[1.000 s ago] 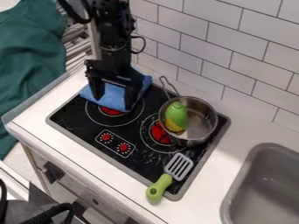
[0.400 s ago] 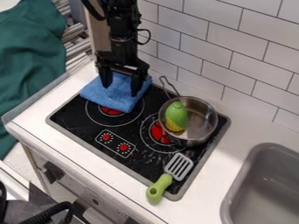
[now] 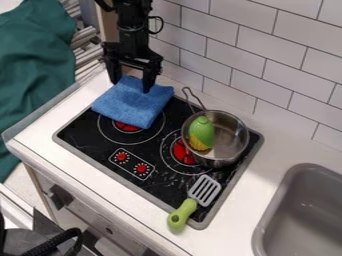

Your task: Moved the blue blanket below the left burner

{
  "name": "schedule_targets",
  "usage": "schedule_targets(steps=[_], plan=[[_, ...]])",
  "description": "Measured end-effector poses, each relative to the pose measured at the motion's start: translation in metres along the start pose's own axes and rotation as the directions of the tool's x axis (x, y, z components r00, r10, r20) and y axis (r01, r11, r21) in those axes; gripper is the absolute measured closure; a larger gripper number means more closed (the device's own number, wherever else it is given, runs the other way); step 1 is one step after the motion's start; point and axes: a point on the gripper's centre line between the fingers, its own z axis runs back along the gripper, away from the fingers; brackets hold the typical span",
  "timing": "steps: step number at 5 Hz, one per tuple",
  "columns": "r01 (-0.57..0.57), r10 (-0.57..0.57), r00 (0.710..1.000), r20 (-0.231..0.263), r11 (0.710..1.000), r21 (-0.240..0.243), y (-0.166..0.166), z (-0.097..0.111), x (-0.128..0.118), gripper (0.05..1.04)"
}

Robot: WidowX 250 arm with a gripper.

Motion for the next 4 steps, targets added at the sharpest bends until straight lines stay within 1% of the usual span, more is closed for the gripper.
schedule_targets(steps=[2,3,4], plan=[[-0.011,0.012,1.000,0.020,0.999,-0.031,-0.004,-0.013,0.003,0.079],[-0.011,0.013,0.999,0.029,0.999,-0.046,-0.008,-0.021,-0.003,0.078],[0.004,-0.003,1.000,0.013,0.999,-0.047,-0.011,-0.028,-0.012,0.078]])
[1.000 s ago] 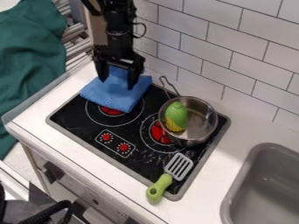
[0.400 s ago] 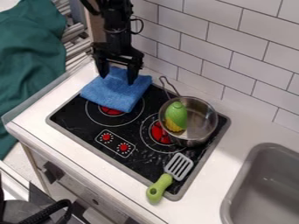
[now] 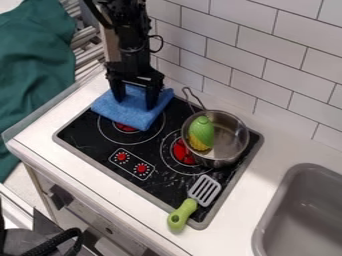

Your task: Moved the blue blanket below the left burner

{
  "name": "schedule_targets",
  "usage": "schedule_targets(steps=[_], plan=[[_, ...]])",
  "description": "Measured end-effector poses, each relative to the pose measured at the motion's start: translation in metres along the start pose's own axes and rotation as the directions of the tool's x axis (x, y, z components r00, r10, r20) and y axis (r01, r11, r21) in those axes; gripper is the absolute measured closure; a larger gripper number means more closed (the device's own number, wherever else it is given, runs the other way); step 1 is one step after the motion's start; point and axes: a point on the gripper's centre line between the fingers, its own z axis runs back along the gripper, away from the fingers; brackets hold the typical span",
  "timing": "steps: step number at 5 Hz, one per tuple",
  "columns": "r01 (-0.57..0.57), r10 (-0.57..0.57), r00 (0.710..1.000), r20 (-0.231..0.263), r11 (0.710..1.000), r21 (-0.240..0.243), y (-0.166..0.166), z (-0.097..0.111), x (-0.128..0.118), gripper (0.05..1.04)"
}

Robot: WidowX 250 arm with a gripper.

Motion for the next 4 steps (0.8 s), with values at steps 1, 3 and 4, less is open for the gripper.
schedule_targets(steps=[1,3,4], plan=[[0.018,-0.018,0.999,-0.051,1.000,-0.003,-0.002,-0.010,-0.009,0.079],[0.036,-0.036,0.999,-0.029,0.999,-0.028,-0.014,-0.016,-0.012,0.079],[0.035,-0.036,0.999,-0.032,0.999,-0.031,-0.015,-0.015,-0.017,0.079]])
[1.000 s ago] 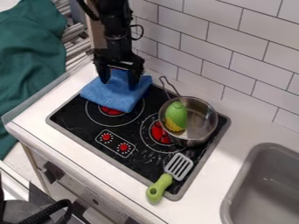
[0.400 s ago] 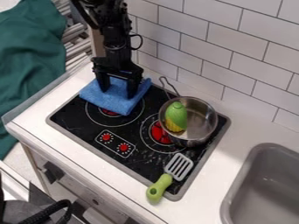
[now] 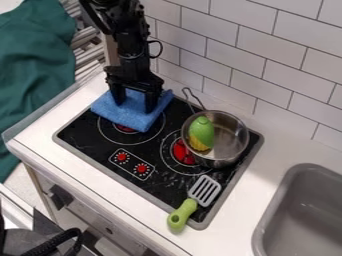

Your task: Moved the blue blanket below the left burner

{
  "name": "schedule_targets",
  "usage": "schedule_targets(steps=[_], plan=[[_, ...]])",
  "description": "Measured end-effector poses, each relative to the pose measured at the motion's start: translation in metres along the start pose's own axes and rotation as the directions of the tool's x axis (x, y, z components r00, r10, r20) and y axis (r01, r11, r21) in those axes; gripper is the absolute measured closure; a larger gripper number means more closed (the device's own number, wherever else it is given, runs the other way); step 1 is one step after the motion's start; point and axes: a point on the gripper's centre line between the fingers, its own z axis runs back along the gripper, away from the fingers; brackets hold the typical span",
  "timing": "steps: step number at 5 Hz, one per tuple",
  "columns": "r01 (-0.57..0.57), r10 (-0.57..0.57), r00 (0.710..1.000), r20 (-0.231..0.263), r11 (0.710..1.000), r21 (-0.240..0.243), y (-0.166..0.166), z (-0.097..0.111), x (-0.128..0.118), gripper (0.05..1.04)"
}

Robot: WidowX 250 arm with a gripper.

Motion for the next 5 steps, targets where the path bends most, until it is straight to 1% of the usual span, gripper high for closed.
schedule_targets(steps=[1,3,4,5], plan=[[0.013,-0.013,1.000,0.002,1.000,0.007,0.001,0.003,-0.012,0.079],[0.050,-0.049,0.999,-0.014,0.999,0.018,0.014,0.006,-0.060,0.080],[0.040,-0.039,0.999,-0.011,0.999,0.023,0.031,0.008,-0.086,0.081],[0.039,-0.039,0.999,-0.005,0.999,0.031,0.050,0.009,-0.107,0.081]])
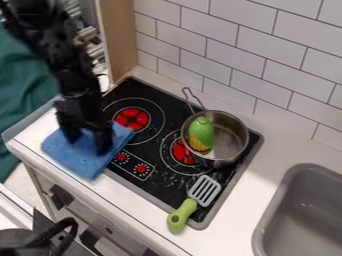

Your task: Moved the blue blanket below the left burner

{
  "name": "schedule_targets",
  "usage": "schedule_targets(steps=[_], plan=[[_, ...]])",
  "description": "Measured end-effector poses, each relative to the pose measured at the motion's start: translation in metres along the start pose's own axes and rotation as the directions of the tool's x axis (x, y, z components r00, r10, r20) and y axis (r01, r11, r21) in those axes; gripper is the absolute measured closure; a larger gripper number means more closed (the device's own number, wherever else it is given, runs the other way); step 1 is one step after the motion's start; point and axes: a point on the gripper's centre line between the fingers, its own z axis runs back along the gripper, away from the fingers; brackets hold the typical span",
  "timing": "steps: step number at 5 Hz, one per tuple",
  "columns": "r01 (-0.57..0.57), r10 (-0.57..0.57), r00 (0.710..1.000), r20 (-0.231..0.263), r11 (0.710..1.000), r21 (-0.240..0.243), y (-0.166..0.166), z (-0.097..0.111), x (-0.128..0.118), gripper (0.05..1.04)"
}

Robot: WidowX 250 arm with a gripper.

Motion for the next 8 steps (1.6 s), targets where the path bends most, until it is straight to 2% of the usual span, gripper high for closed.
schedule_targets(steps=[1,2,3,5,6,8], plan=[[0.014,-0.014,1.000,0.006,1.000,-0.003,0.003,0.000,-0.008,0.081],[0.031,-0.030,0.999,0.031,0.999,-0.025,-0.004,0.000,-0.003,0.081],[0.070,-0.069,0.997,0.030,0.997,-0.028,-0.013,0.005,0.004,0.082],[0.093,-0.092,0.990,0.106,0.996,0.000,-0.016,0.043,0.022,0.082],[0.124,-0.126,0.985,0.117,0.992,0.029,-0.021,0.062,0.027,0.082],[0.141,-0.146,0.981,0.127,0.989,0.051,-0.030,0.081,0.037,0.082]])
